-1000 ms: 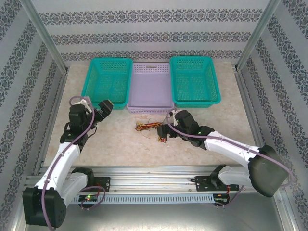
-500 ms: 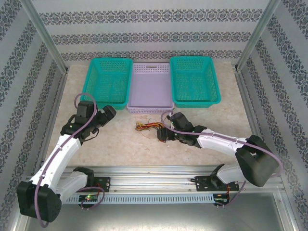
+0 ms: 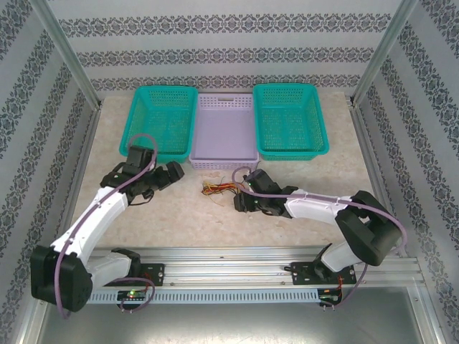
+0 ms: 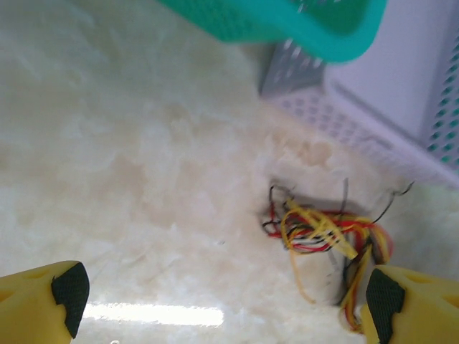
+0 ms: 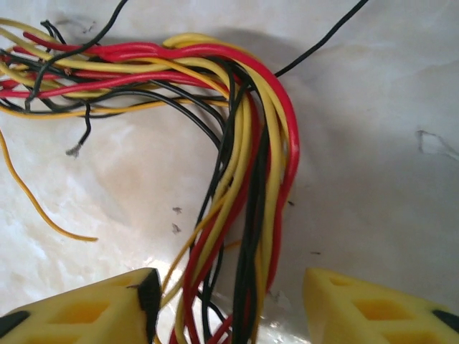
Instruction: Untangle the cables
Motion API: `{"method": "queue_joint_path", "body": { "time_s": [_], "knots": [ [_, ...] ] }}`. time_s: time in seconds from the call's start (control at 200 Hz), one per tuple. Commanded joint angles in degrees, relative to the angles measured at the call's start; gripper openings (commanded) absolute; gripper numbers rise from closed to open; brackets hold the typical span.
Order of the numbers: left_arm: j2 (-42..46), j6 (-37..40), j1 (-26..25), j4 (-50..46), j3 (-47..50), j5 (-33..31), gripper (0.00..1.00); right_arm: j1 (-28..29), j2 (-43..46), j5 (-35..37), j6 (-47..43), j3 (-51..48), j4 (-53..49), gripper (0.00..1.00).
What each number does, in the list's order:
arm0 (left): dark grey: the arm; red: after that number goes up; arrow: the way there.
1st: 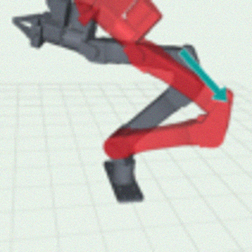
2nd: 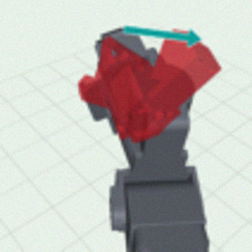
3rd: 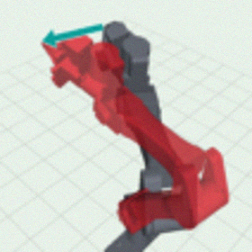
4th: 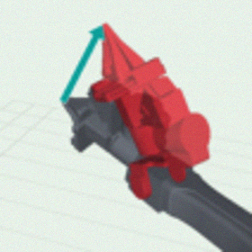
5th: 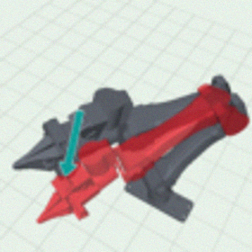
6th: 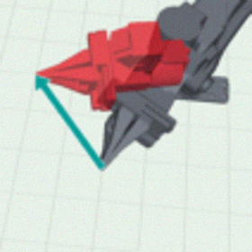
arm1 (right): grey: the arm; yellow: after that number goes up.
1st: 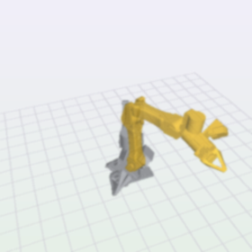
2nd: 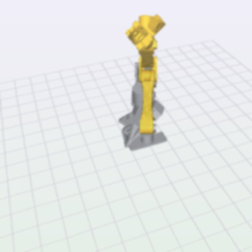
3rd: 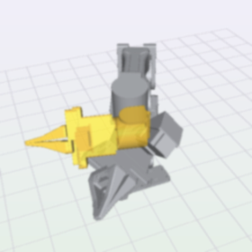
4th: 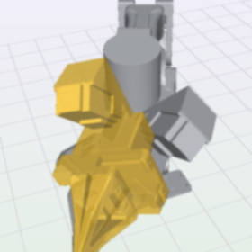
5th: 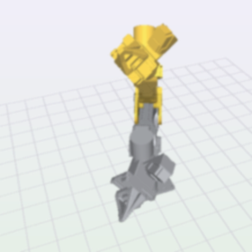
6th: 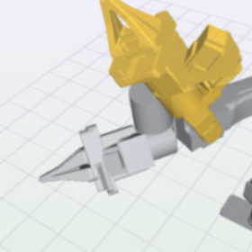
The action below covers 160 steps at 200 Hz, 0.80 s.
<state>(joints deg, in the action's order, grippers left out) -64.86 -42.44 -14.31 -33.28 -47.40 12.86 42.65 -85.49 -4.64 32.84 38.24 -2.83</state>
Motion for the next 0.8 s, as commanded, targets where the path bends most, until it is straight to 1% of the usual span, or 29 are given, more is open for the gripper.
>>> {"method": "queue_joint_path", "body": {
  "time_s": [0.0, 0.17, 0.29, 0.495, 0.56, 0.665, 0.719, 0.794],
  "knots": [
    [0.8, 1.3, -4.2, -2.5, -1.4, -4.2, 1.00, 0.6, -1.3, 0.2, -0.1, 1.7, 0.6, 0.48],
    [-2.7, 0.8, -9.3, -1.1, -2.0, -6.8, 1.00, 0.6, -2.0, 1.7, 0.1, 1.9, 0.8, 0.38],
    [-5.4, -0.1, -12.0, 0.6, -1.3, -7.0, 1.00, 0.6, -2.7, 1.4, -0.5, 2.4, 0.3, 0.25],
    [-6.0, -2.1, -13.2, 6.1, 2.2, -5.2, 1.00, 0.6, -2.9, 0.6, -1.7, 2.6, 0.1, 0.08],
    [-6.3, -2.0, -13.5, 7.0, 2.5, -4.5, 1.00, 0.6, -2.6, -0.3, -2.3, 2.7, -0.2, 0.00],
    [-6.2, -1.9, -14.0, 8.8, 3.1, -3.3, 1.00, 0.7, -0.9, -0.9, -3.7, 2.6, -0.7, 0.00],
    [-5.9, -1.8, -14.1, 9.8, 3.4, -2.7, 1.00, 0.7, 0.9, -2.1, -5.3, 1.9, 0.2, 0.00],
    [-5.3, -1.7, -14.1, 11.4, 3.9, -1.5, 1.00, 0.8, 3.6, -1.7, -6.6, 1.0, 0.5, 0.00]
  ]
}}
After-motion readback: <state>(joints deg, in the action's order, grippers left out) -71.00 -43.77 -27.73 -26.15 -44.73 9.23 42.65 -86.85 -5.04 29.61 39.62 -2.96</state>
